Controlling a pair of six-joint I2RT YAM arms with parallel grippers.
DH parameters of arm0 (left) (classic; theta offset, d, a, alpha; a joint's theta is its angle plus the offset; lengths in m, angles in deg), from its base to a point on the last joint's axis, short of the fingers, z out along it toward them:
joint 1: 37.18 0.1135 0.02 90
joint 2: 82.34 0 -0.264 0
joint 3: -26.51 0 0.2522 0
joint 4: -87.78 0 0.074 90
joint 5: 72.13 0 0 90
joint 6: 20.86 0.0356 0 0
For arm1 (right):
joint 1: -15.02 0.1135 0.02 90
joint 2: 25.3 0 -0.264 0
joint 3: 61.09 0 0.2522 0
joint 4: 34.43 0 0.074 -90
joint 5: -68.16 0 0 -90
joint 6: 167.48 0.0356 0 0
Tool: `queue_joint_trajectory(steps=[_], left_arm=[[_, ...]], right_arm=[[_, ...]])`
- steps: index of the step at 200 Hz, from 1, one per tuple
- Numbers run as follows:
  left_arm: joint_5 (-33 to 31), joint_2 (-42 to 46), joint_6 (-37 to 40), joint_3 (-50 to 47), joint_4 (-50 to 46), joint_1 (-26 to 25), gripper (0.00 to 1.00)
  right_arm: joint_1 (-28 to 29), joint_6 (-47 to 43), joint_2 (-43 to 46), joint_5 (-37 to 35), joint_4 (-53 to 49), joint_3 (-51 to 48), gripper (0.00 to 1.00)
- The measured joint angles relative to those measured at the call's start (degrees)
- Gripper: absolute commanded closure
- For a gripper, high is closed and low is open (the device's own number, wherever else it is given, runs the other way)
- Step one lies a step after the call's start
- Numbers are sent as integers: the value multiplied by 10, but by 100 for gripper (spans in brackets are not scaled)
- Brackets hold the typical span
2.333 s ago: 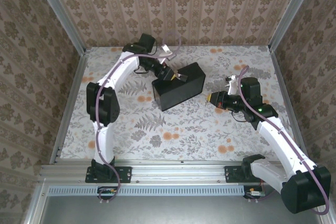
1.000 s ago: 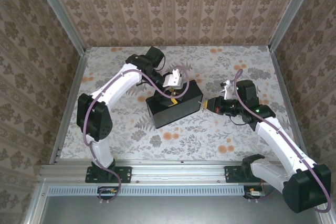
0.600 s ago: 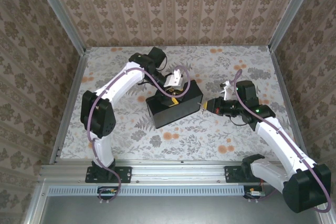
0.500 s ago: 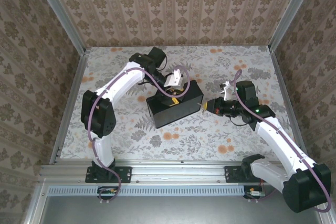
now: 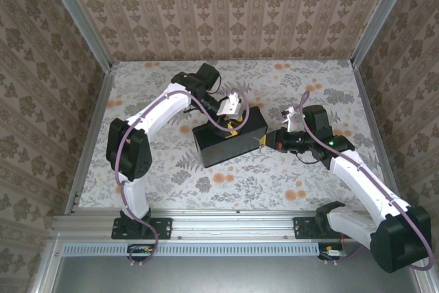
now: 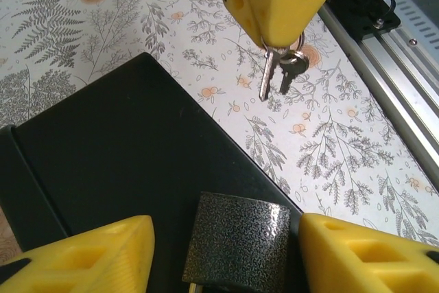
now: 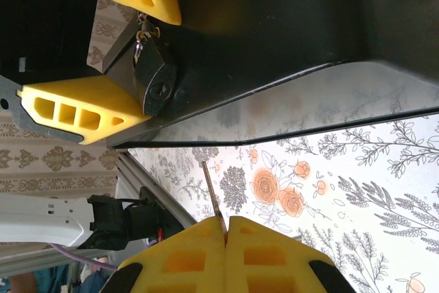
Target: Unlock the padlock with the key
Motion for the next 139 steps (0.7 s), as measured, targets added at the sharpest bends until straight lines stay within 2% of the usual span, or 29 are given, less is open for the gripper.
queue_joint_trajectory(steps=[18,56,103,139], left_arm=[[1,0,-3,-3,9,0,60],[7,1,-6,-6,12,0,69],[16,8,-19,-18,28,4,75],[43,29,-44,-54,68,16,79]], right_arm=[[2,2,-3,0,0,0,100],[9,12,-4,0,0,9,100],[9,29,-9,9,-2,62,100],[8,21,-54,36,-7,127,100]])
